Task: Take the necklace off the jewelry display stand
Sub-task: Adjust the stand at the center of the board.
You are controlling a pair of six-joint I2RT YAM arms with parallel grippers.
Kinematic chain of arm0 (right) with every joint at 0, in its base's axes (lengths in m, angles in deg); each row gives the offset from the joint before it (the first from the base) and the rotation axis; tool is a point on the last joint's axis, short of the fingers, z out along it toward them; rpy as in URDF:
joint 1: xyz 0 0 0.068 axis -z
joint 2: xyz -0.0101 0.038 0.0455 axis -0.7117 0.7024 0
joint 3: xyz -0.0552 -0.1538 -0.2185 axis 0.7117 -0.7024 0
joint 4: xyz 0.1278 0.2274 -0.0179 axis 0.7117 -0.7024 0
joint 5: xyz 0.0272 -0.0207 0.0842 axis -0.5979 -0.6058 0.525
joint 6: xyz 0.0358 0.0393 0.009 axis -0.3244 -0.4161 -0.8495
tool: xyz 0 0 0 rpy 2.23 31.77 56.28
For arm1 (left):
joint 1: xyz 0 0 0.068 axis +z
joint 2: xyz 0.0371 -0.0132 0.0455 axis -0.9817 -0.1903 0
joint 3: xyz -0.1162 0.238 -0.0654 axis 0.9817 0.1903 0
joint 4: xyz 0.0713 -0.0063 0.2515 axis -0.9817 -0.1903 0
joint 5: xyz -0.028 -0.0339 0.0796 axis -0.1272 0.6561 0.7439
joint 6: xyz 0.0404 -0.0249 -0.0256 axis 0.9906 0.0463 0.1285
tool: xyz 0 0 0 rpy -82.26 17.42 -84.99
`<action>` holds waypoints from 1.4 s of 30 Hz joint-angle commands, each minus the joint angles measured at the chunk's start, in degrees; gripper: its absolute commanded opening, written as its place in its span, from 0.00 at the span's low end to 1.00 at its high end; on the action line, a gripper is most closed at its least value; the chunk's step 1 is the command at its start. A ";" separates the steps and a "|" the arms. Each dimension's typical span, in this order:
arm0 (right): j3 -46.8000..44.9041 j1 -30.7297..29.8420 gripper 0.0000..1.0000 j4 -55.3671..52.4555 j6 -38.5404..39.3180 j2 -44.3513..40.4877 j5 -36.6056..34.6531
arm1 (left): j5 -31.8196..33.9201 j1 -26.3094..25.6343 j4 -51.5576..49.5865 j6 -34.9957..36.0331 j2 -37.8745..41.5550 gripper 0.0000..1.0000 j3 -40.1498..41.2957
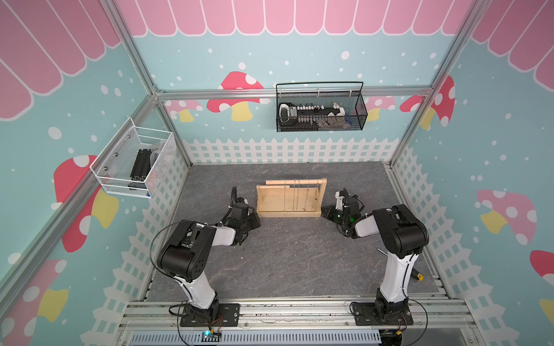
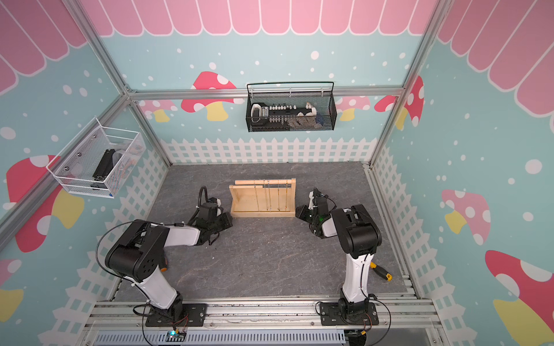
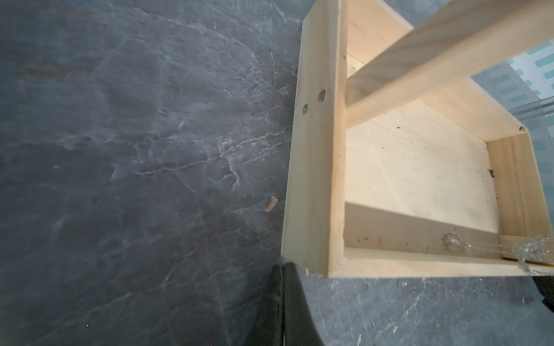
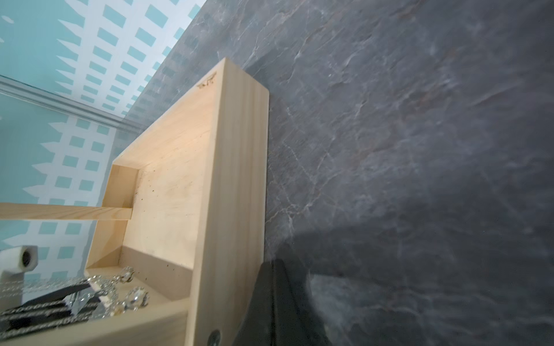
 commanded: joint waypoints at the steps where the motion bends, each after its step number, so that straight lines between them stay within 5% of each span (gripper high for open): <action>1: -3.71 -0.06 0.00 2.79 -2.09 -0.56 3.03 | -1.62 0.28 -0.62 -1.37 -2.96 0.00 -1.16; 20: -15.51 -1.03 0.00 10.89 -2.42 -7.40 5.82 | -0.47 1.19 -1.14 -0.83 -9.43 0.00 -8.42; 26: -18.12 -2.57 0.00 2.34 1.48 -16.47 0.36 | -0.64 2.06 -1.70 -0.17 -10.98 0.00 -10.85; 32: -11.97 -2.14 0.00 -17.38 7.86 -24.72 -12.90 | -1.53 2.50 -2.64 0.07 -12.51 0.00 -13.10; 38: -0.67 1.47 0.00 -21.63 7.07 -20.09 -9.88 | -3.77 2.59 -2.27 -0.54 -11.92 0.00 -12.20; 42: 2.82 1.52 0.00 -24.12 8.68 -19.59 -8.91 | -6.64 2.23 2.27 -2.08 -4.60 0.00 -5.06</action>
